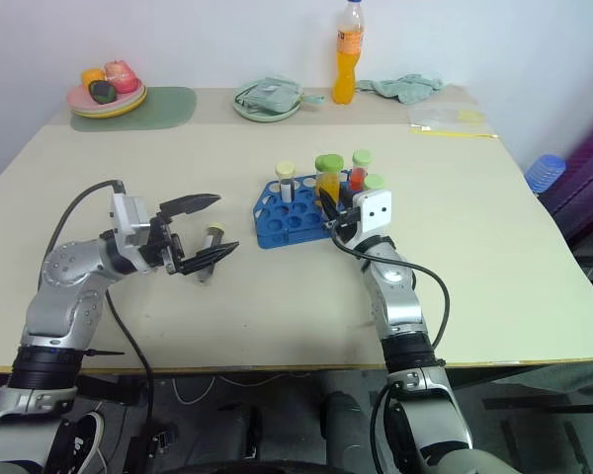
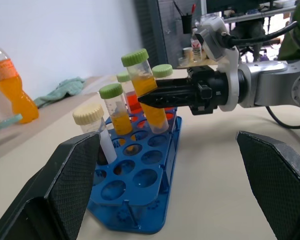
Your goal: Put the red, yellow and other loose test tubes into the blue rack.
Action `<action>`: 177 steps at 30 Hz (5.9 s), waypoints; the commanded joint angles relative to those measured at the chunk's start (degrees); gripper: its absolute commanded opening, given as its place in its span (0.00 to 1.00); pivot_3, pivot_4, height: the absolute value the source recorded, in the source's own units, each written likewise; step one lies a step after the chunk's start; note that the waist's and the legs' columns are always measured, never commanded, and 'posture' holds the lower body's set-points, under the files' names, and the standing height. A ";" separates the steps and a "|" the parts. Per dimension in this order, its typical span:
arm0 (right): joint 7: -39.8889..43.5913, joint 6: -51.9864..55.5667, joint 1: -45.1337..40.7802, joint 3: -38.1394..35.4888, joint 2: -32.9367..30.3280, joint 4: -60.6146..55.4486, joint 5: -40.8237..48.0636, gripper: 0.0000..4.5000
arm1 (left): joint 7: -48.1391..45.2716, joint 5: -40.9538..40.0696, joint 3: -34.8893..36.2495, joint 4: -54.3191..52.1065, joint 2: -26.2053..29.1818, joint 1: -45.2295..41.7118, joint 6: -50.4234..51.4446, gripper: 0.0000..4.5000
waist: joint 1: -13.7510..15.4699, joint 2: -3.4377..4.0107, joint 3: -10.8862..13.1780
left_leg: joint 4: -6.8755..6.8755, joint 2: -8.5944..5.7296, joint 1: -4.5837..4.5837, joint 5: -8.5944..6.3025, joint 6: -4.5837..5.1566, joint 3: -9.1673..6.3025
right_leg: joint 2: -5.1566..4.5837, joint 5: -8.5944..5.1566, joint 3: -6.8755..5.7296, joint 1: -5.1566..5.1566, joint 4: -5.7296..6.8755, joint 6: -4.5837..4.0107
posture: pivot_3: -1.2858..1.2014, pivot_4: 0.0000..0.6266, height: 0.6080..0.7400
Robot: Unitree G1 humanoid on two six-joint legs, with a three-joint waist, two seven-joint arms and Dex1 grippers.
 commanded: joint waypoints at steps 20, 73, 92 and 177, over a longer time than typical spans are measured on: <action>-0.42 0.21 1.94 1.54 1.54 -2.10 -0.46 0.17 | 0.40 -0.52 1.40 -1.35 0.59 -0.71 -0.67 1.00 | -0.06 0.00 0.00 | -0.01 0.01 0.01 0.00 0.00 -0.01 | 0.02 0.00 0.00 0.00 0.01 -0.01 | 0.52 0.24 1.00; 40.82 20.29 16.76 -8.35 -38.59 -32.79 22.41 0.98 | 17.94 0.50 3.56 -8.69 13.99 -4.76 39.52 1.00 | 0.00 -0.13 0.08 | 0.01 0.01 0.00 -0.01 0.01 -0.03 | 0.05 -0.12 0.01 0.04 -0.06 -0.08 | 0.52 0.24 1.00; 39.47 18.24 12.01 -2.75 -31.31 -31.18 19.95 0.98 | 28.21 -6.88 -8.88 2.80 14.80 -31.16 93.06 1.00 | 0.03 -0.27 0.13 | 0.02 -0.06 0.01 0.00 0.00 -0.12 | 0.07 -0.07 -0.03 0.00 0.05 0.10 | 0.52 0.24 1.00; 26.36 24.48 17.81 -6.95 -30.64 -36.56 17.77 1.00 | 29.75 24.46 -11.17 18.15 -17.21 -16.60 -19.06 0.17 | 1.91 -0.17 0.00 | 0.14 -0.17 0.00 0.14 -0.25 -0.01 | -0.06 -0.03 0.06 0.13 -0.02 0.12 | 0.52 0.24 1.00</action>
